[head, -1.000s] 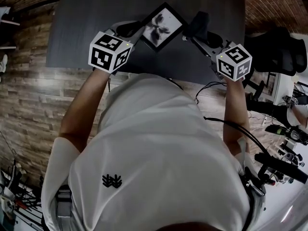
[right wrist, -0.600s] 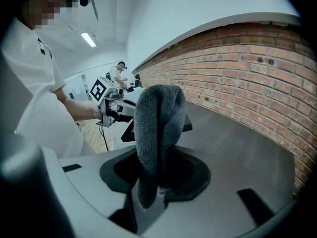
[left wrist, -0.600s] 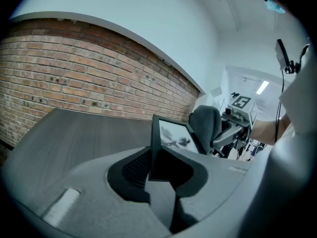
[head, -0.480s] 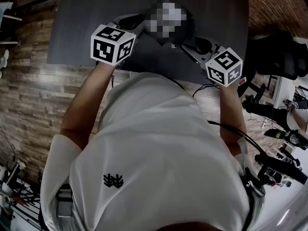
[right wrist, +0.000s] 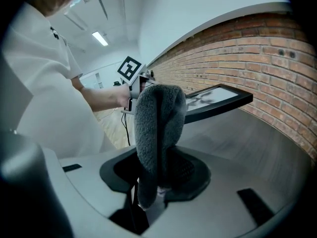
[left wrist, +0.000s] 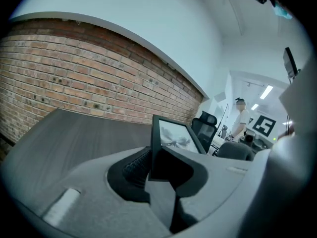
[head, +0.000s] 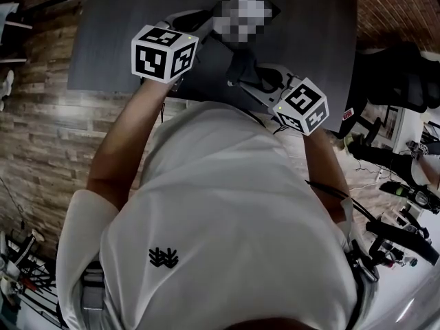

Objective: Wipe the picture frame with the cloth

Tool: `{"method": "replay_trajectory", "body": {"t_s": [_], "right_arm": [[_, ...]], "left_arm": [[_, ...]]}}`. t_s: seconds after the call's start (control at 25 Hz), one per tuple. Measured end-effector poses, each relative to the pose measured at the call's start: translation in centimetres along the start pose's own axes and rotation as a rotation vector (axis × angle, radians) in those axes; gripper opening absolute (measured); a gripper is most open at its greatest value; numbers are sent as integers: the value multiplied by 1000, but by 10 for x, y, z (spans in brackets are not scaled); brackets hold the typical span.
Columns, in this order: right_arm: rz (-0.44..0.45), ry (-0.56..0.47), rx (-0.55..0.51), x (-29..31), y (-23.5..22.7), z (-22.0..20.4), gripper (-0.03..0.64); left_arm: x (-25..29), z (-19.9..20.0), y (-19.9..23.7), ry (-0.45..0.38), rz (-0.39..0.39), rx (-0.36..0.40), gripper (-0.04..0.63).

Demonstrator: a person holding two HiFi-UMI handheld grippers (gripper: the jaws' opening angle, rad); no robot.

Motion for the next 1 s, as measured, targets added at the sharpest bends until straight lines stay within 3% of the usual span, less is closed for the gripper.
{"method": "replay_trajectory", "body": {"t_s": [0.16, 0.56, 0.76, 1.0], "right_arm": [[8, 28, -53, 13, 10, -3, 143], [-67, 6, -75, 44, 1, 4, 143], [-64, 28, -51, 59, -2, -4, 143], [-74, 91, 2, 44, -15, -34, 143]], "left_arm": [[4, 3, -5, -8, -13, -12, 74], [6, 16, -25, -10, -68, -38, 74], [2, 16, -30, -18, -88, -88, 74], [-5, 21, -25, -36, -65, -62, 74]]}}
Point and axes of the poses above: the fingertips, and each gripper's own axes: x forward along the fingers, y to its left, z out of its top, the point moved 8 cm from there along -x, backward along the fingers, and after that the axes turned 9 degrees about -y, right-handed, at the moved point
